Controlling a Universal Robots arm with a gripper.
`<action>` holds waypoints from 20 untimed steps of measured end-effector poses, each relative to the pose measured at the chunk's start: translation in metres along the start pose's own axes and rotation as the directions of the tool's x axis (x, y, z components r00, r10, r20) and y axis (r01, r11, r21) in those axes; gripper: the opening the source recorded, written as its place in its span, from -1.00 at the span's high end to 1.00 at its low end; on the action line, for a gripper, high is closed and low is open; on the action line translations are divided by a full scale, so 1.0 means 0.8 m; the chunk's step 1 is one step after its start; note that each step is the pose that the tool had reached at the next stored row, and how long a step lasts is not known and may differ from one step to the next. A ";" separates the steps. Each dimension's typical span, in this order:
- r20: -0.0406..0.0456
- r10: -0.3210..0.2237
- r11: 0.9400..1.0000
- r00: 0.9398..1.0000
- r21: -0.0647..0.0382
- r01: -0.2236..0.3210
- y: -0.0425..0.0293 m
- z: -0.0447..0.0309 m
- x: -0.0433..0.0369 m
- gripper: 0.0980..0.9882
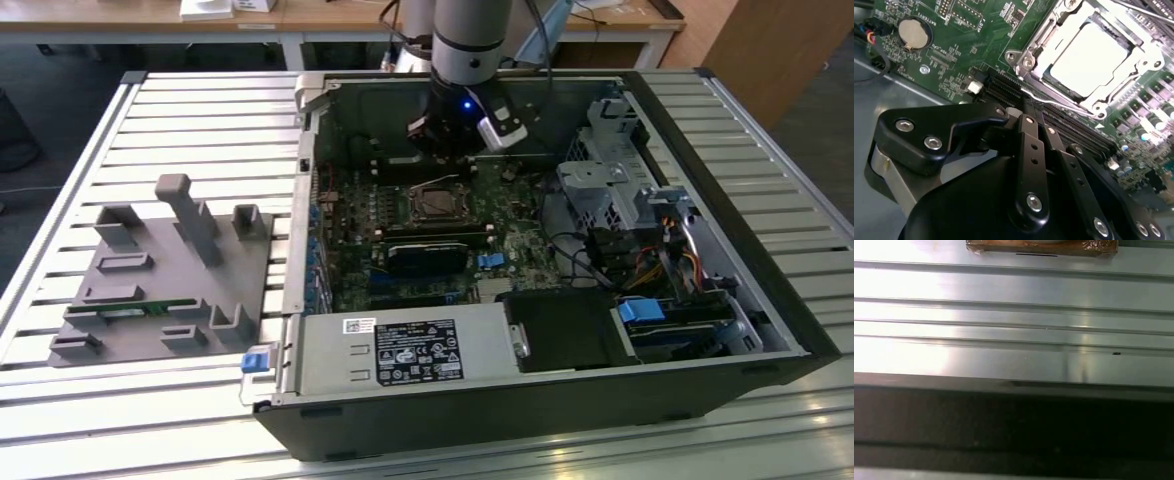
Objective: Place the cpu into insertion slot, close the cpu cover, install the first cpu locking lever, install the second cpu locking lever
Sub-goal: 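Install the first cpu locking lever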
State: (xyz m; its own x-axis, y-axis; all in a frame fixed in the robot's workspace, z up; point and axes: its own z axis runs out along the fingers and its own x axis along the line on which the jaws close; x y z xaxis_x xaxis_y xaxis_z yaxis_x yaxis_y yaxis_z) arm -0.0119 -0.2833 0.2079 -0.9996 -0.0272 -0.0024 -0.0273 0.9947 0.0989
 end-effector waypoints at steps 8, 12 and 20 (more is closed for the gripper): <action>0.000 0.000 1.000 1.000 -0.002 0.000 0.0018 -0.0167 0.005 0.96; 0.000 0.000 1.000 1.000 -0.005 0.000 0.0021 -0.0173 0.012 0.96; 0.000 0.000 1.000 1.000 -0.008 0.000 0.0032 -0.0276 0.016 0.96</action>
State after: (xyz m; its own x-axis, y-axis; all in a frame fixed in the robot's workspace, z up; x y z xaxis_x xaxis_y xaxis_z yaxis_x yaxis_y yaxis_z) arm -0.0248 -0.2833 0.2301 -0.9996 -0.0271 -0.0027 -0.0272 0.9939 0.1066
